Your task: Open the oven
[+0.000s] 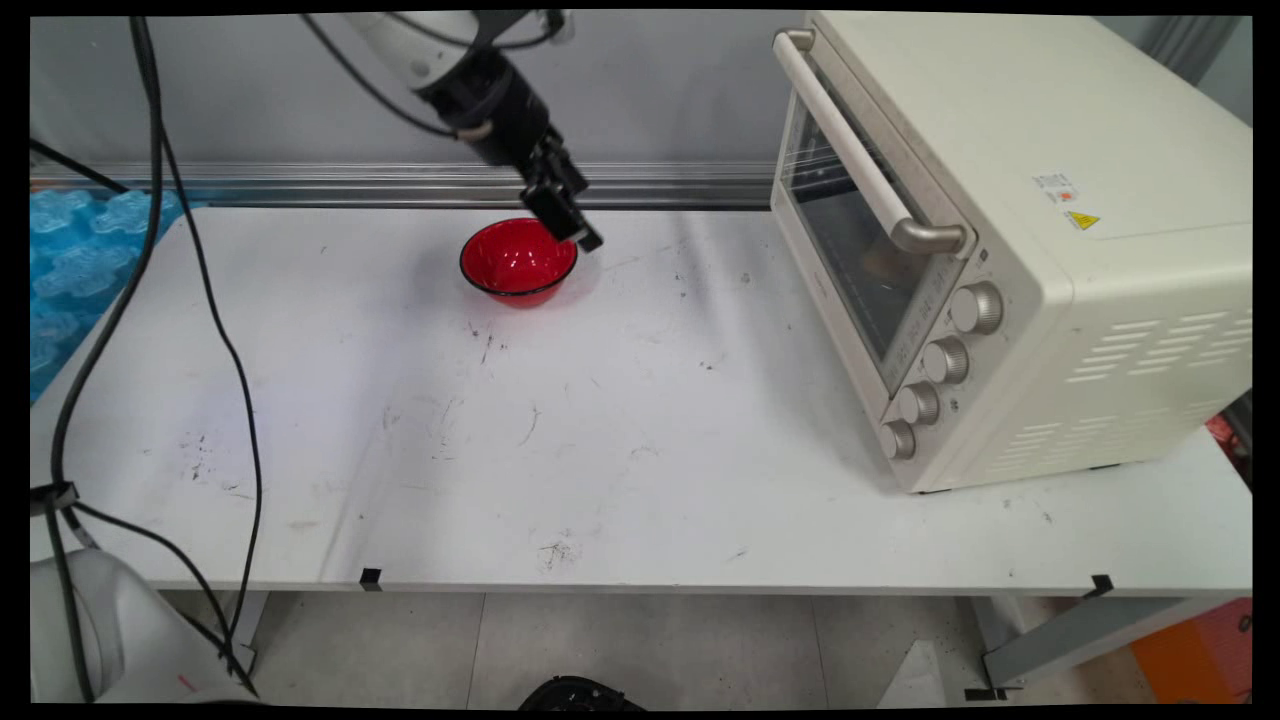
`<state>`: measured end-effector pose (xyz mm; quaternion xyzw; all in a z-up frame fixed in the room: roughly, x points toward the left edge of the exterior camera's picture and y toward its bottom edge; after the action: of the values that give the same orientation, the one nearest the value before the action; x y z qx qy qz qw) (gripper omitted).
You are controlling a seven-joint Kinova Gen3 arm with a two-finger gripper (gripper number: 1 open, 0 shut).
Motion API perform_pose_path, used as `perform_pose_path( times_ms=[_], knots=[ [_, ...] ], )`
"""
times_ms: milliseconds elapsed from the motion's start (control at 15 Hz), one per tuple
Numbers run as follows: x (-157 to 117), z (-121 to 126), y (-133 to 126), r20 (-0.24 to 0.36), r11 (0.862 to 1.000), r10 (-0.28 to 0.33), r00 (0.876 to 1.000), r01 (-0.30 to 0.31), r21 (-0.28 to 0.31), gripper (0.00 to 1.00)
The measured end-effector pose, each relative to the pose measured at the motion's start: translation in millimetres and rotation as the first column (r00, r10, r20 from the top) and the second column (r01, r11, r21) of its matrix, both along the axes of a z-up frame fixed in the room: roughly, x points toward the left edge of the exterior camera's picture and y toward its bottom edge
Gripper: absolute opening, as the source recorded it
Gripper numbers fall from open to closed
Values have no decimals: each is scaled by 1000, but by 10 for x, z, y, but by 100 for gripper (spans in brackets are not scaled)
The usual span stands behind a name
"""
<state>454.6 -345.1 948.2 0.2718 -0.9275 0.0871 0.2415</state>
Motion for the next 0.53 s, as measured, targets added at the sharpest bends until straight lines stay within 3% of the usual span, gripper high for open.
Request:
perform_pose_path(
  times_ms=[400,467,533],
  knots=[
    [-268,363,-159,-36,1000,5,999,-7,-29,100],
    [-316,417,-184,-43,999,5,999,-6,-35,0],
    [-355,461,-207,-49,999,4,999,-6,-40,0]
  ],
)
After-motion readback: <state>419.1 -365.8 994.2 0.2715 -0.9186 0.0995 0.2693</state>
